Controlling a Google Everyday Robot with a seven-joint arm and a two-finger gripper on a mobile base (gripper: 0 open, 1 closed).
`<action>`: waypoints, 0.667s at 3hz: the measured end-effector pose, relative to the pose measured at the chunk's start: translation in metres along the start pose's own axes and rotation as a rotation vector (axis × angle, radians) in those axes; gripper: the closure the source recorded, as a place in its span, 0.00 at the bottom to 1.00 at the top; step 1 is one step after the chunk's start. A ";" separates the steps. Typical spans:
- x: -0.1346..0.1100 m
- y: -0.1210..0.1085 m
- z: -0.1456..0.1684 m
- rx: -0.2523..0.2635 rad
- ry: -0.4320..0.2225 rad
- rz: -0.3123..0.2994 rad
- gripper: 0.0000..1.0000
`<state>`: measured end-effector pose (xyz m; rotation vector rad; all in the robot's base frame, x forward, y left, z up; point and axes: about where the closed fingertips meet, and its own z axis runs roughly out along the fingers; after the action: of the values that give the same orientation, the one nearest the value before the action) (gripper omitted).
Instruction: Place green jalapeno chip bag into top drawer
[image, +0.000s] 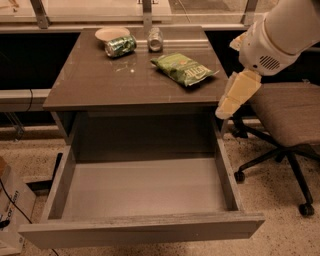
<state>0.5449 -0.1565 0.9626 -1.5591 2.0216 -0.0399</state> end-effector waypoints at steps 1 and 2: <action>0.000 0.000 0.000 -0.001 0.001 0.000 0.00; 0.000 -0.001 0.002 0.006 0.004 0.016 0.00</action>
Offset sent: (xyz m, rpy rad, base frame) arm 0.0056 -0.0025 -0.0021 0.0075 0.0007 -0.0427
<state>0.5469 -0.1564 0.9615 -1.5409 2.0349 -0.0429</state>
